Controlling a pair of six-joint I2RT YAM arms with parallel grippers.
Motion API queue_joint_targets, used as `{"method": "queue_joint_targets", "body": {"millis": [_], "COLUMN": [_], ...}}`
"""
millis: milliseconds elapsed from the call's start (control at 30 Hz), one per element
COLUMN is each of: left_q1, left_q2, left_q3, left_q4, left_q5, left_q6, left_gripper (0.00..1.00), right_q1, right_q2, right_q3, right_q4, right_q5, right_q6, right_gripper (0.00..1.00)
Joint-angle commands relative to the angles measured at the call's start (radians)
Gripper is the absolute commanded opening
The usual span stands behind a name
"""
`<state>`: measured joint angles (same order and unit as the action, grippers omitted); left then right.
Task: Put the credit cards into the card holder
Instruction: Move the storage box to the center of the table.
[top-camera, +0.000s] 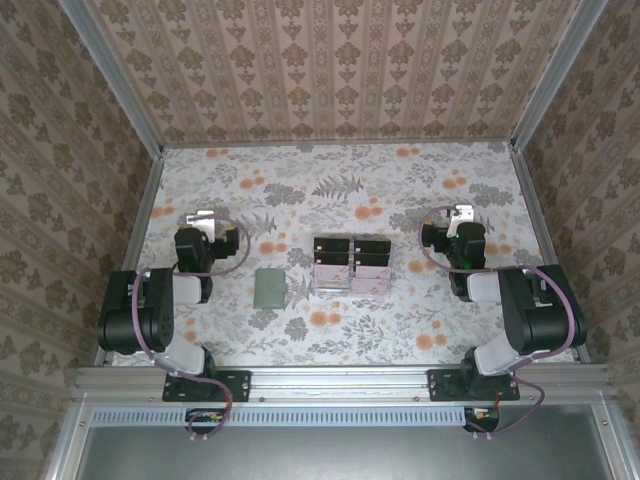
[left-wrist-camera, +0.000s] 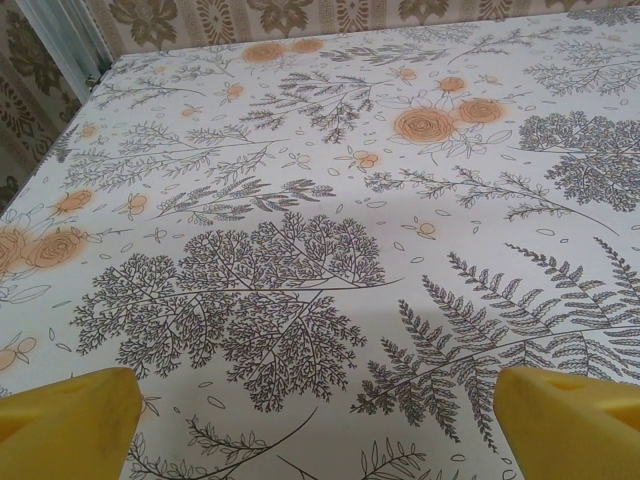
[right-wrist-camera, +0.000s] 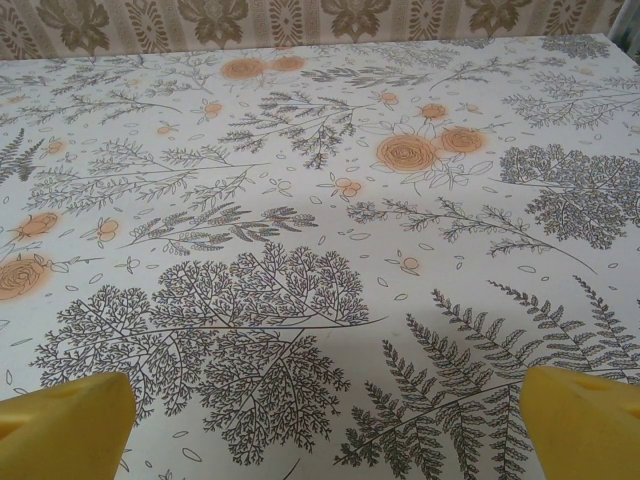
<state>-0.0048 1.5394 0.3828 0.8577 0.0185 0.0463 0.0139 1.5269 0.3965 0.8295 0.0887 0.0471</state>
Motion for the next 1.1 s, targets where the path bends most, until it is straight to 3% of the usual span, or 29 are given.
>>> {"method": "queue_joint_targets", "body": {"millis": [0,233,367,467,567,633,800,1067], "left_q1": [0.005,-0.012,-0.033,-0.082,-0.136,-0.187,-0.363,-0.588], "left_q2": [-0.073,-0.241,-0.360,-0.431,-0.471,-0.484,-0.482,-0.414], "left_q3": [0.015,0.057,0.114,0.179,0.230,0.251,0.277,0.248], "left_q4": [-0.037,-0.250,-0.468,-0.649,-0.779,-0.833,-0.938,-1.006], "left_q5": [-0.028,-0.108,-0.139,-0.137,-0.061,-0.022,-0.011,-0.171], "left_q6": [-0.010,-0.037,-0.152,-0.239,-0.320,-0.356,-0.400,-0.503], "left_gripper": [1.00,1.00,1.00,1.00,1.00,1.00,1.00,1.00], "right_q1": [0.006,0.005,-0.013,-0.019,-0.007,0.043,0.249,0.467], "right_q2": [-0.089,-0.293,-0.370,-0.415,-0.457,-0.492,-0.601,-0.664], "right_q3": [0.003,0.133,0.204,0.236,0.277,0.312,0.314,0.212], "right_q4": [-0.027,-0.482,-0.707,-0.791,-0.919,-1.045,-1.266,-1.343], "right_q5": [0.007,0.070,0.163,0.032,-0.119,-0.138,-0.014,0.029], "right_q6": [-0.008,0.128,0.385,0.401,0.400,0.376,0.367,0.487], "right_gripper": [1.00,1.00,1.00,1.00,1.00,1.00,1.00,0.97]}}
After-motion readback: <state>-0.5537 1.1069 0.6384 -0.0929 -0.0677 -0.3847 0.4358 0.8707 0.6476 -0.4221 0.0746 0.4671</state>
